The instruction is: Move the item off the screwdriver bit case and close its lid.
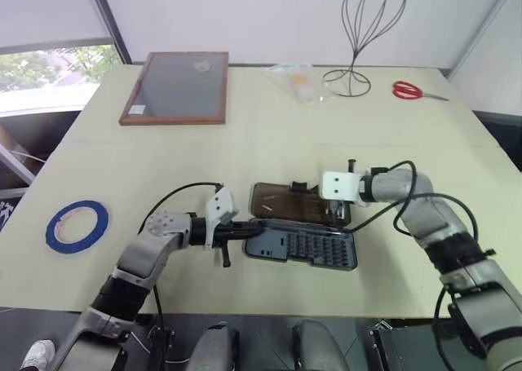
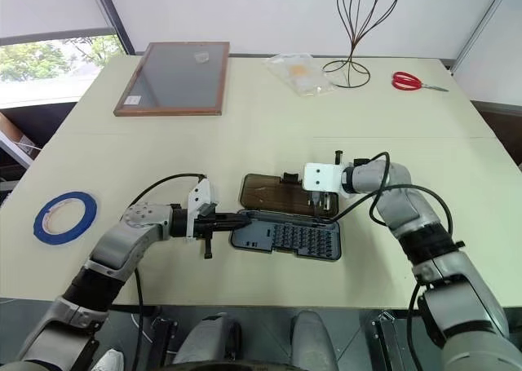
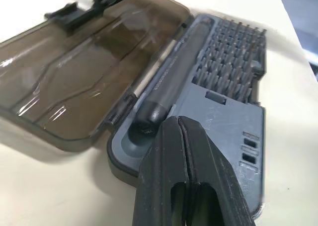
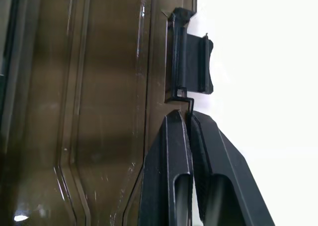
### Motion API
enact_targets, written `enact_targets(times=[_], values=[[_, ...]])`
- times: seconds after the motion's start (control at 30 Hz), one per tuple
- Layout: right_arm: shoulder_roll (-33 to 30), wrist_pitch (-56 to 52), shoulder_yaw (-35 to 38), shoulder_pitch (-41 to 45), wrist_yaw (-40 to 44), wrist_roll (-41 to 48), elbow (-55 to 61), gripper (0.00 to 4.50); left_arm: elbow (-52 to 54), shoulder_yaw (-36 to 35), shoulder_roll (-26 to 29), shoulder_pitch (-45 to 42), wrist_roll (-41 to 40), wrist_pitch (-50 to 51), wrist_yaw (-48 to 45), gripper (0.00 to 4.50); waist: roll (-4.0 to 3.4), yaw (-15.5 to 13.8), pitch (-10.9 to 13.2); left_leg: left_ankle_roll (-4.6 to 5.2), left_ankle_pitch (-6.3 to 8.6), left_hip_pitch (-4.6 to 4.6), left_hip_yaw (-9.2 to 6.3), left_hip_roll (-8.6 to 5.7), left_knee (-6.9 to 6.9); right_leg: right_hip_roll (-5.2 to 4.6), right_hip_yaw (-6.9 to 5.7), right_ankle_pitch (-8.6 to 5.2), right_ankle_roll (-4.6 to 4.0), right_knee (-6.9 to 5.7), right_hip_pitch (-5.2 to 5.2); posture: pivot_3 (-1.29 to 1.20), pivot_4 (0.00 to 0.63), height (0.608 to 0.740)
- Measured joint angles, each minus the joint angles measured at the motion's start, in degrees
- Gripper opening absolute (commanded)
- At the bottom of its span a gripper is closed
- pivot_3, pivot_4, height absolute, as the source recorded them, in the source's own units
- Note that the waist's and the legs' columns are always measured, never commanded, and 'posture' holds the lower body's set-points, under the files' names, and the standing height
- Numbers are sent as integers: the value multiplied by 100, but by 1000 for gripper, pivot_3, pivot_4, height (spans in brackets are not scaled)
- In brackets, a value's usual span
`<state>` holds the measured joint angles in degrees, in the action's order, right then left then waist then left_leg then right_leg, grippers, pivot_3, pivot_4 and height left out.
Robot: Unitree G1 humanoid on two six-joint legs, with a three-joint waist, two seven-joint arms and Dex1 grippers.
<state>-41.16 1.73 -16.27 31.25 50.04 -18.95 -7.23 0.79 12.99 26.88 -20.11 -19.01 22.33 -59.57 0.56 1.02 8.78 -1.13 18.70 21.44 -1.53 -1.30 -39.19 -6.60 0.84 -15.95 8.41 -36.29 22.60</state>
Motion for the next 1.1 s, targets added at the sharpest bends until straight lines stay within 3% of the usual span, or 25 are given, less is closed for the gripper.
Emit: enact_targets(times=[0.23,0.7,0.9,1.1], values=[[-28,36,197,-807,-959,-713,1344,45,26,-329,-137,-144,-150,258,361,0,2,4,5,1,0,3,0,-1,3,3,0,0,0,2,2,0,150,740],[27,-16,222,-1158,-1309,-1135,1938,45,366,-1713,19,-782,-1198,1193,953,0,4,0,8,1,0,2,-2,1,4,8,0,-1,-1,5,0,0,150,740],[44,-27,227,-1174,-1304,-1146,1993,45,-565,-1695,23,-1017,-840,769,1083,0,4,7,8,-3,-2,1,-2,1,6,11,0,-1,-1,6,0,0,150,740],[95,-47,228,-1228,-1299,-1178,2083,45,-1624,-1009,-232,-991,-130,-161,701,0,7,-16,10,-8,-4,3,-2,0,6,11,-1,-1,-1,11,-2,0,150,740]])
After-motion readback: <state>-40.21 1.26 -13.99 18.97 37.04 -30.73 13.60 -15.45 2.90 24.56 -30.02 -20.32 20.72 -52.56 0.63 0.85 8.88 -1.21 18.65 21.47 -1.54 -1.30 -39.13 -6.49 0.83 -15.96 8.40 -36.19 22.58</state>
